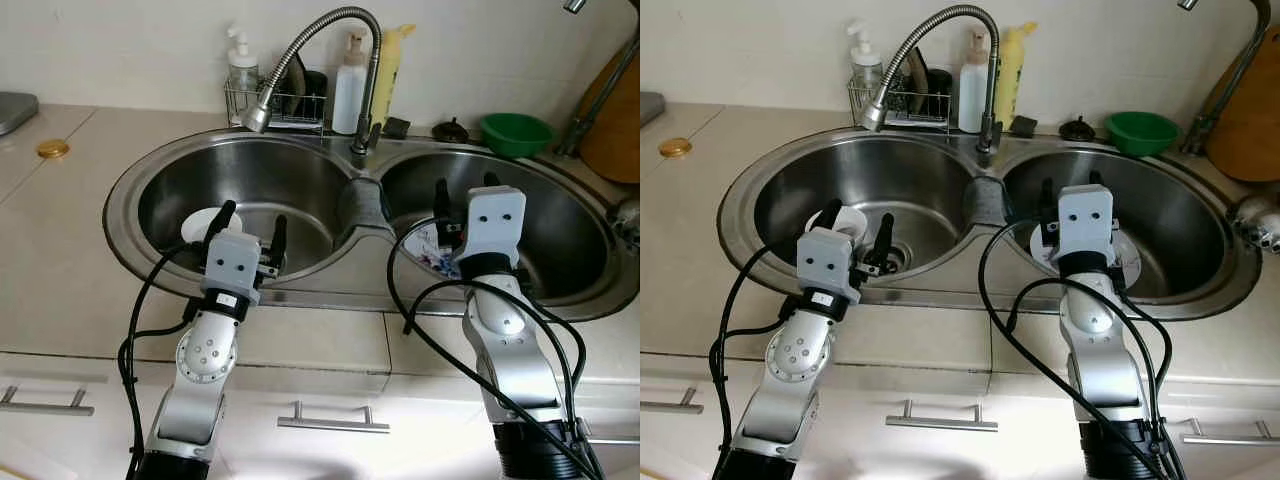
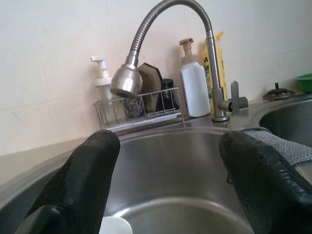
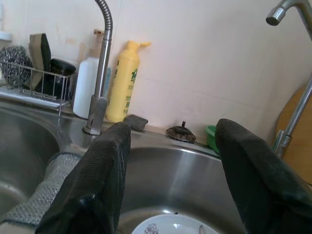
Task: Kitchen organization
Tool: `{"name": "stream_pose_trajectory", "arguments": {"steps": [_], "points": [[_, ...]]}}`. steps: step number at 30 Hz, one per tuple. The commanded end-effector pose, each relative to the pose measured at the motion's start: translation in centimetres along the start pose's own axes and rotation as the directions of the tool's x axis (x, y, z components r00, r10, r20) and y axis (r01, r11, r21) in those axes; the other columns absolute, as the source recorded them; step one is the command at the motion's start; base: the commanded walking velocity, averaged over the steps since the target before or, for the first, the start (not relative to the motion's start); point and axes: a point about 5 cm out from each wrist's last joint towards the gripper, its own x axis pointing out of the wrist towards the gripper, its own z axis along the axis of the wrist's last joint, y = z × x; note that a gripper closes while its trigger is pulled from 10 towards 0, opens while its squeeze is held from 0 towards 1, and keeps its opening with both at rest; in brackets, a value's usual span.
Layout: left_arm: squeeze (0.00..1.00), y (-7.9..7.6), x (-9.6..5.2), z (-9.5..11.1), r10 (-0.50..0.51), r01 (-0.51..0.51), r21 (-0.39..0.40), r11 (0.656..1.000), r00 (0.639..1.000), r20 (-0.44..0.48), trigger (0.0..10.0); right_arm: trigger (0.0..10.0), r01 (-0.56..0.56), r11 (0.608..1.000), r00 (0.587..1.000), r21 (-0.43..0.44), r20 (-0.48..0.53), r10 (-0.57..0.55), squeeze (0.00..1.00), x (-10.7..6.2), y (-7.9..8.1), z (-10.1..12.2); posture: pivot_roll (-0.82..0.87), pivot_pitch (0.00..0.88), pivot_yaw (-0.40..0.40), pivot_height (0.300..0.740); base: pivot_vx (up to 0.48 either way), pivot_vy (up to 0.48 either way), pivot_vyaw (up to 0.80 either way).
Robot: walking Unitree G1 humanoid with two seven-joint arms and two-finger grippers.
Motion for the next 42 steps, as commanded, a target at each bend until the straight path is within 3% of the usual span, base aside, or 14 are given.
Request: {"name": "stream_pose_trajectory", "arguments": {"steps": [1, 12, 42], "points": [[0.00, -0.19, -0.08, 0.28, -0.006, 0.006, -0.007, 1.000, 1.000, 0.015, 10.0, 10.0, 0.017, 1.000, 1.000, -0.011, 0.012, -0.017, 0.00, 0.23, -0.34, 0.38, 0.10, 0.000, -0.082, 0.740, -0.240, 0.000, 0.00], [0.00, -0.19, -0.13, 0.28, -0.009, 0.009, -0.007, 1.000, 1.000, 0.013, 10.0, 10.0, 0.022, 1.000, 1.000, -0.010, 0.008, -0.022, 0.00, 0.19, -0.34, 0.27, 0.10, 0.000, -0.080, 0.740, -0.242, 0.000, 0.00], [0.00, -0.17, -0.04, 0.18, -0.012, 0.012, -0.005, 1.000, 1.000, 0.010, 10.0, 10.0, 0.045, 0.999, 0.999, -0.001, -0.001, -0.045, 0.00, 0.34, -0.95, 0.32, 0.09, 0.000, -0.077, 0.740, 0.000, 0.000, 0.00]]}}
